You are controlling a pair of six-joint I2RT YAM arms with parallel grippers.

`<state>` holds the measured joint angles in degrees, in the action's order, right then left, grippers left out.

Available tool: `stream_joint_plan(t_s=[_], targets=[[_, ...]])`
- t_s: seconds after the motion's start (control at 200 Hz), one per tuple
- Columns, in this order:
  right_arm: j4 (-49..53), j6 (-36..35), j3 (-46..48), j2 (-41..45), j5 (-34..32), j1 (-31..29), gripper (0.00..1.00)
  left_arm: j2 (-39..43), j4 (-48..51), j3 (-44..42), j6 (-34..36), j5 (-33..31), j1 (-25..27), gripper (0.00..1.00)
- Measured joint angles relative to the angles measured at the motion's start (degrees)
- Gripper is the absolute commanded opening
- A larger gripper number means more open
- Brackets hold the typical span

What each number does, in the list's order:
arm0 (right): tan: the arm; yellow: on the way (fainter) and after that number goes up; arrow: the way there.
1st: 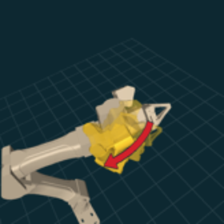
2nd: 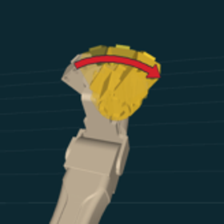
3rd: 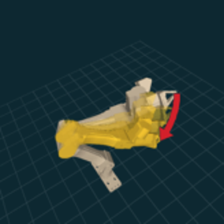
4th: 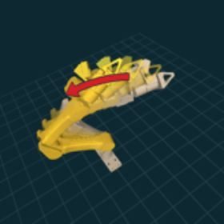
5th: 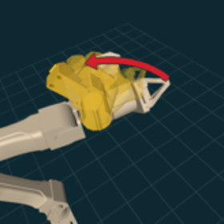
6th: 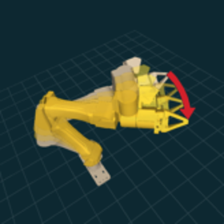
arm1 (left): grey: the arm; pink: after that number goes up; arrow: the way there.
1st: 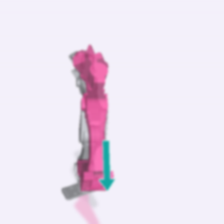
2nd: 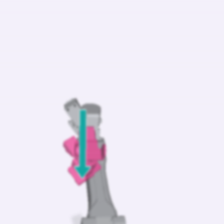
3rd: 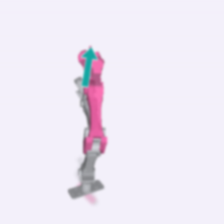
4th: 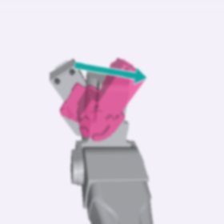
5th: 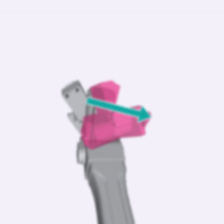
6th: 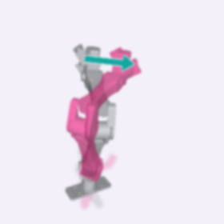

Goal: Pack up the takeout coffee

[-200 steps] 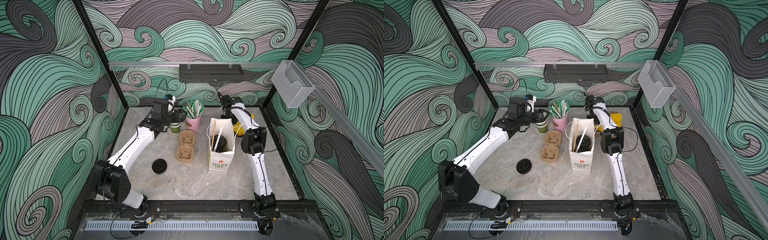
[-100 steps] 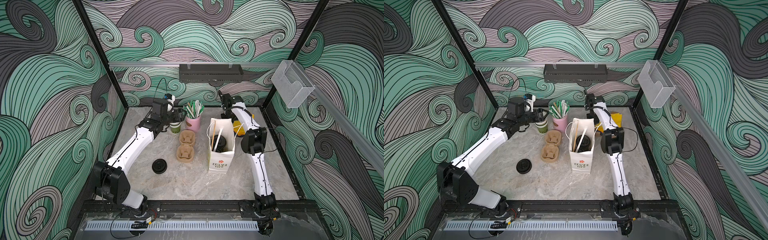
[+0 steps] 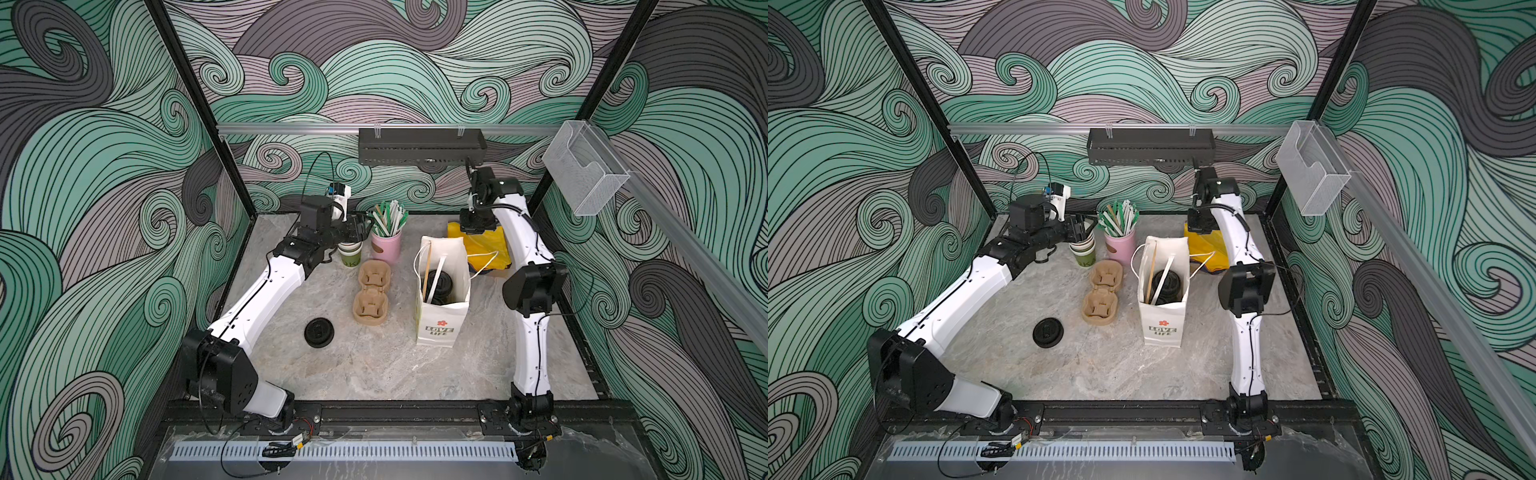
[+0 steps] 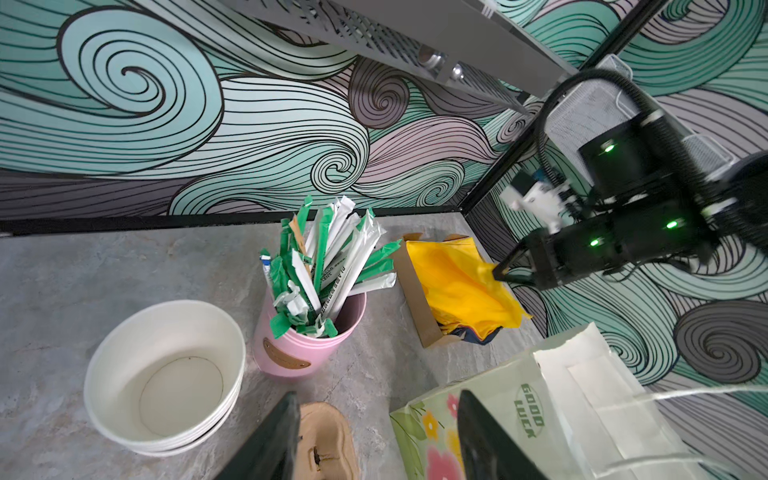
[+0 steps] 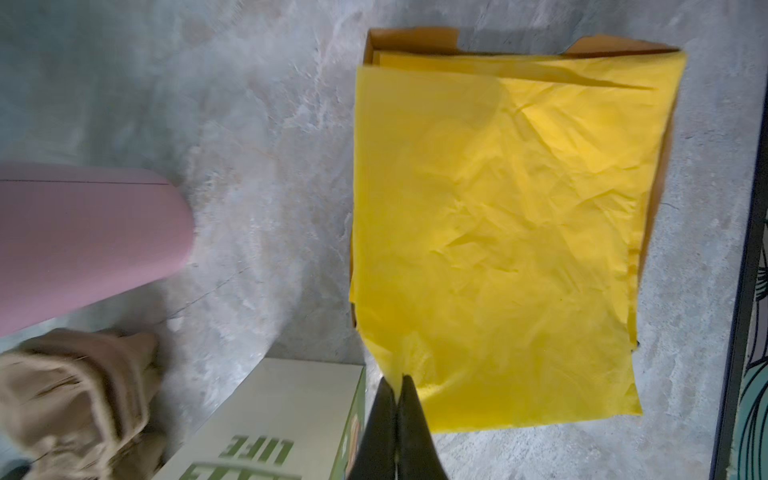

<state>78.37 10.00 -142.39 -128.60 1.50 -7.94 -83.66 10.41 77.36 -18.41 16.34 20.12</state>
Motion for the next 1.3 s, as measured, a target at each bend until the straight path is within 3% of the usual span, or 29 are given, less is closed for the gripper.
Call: stream_joint_plan(t_s=[0.225,0.425,0.6,0.785,0.805,0.84,0.891,0.986,1.111,1.301], targets=[[-2.29,3.98,6.19,13.88,7.13,4.15,0.00,-1.75,-0.37,6.71,8.72,3.34,3.54,0.62],[-4.98,5.44,10.99,21.94,8.37,4.94,0.00,-4.98,-0.85,13.00,15.41,6.19,8.04,0.63],[-9.75,5.44,17.79,23.74,7.56,4.90,0.00,-7.02,-1.01,13.42,17.57,6.62,9.53,0.62],[-16.17,5.25,25.81,18.67,6.16,4.33,0.00,-7.19,-0.96,13.22,18.47,4.85,9.60,0.62],[-16.72,5.25,26.25,17.84,6.16,4.24,0.04,-7.17,-1.03,13.14,18.53,4.55,9.60,0.62],[-17.79,5.27,26.91,16.11,6.23,3.96,0.22,-7.06,-1.07,12.76,18.71,3.80,9.60,0.62],[-18.69,5.35,26.93,13.33,6.82,3.58,0.39,-6.86,-1.01,12.20,18.88,2.93,9.60,0.62],[-19.28,5.25,25.27,8.50,8.04,3.17,0.57,-6.86,-0.96,11.52,18.95,1.31,9.60,0.62],[-18.60,4.81,21.33,6.14,8.00,3.30,0.65,-6.84,-1.03,11.43,18.93,-0.68,9.60,0.63],[-18.14,9.14,23.89,15.30,2.78,7.19,0.64,-6.62,-0.35,11.43,18.49,-3.61,9.60,0.63]])
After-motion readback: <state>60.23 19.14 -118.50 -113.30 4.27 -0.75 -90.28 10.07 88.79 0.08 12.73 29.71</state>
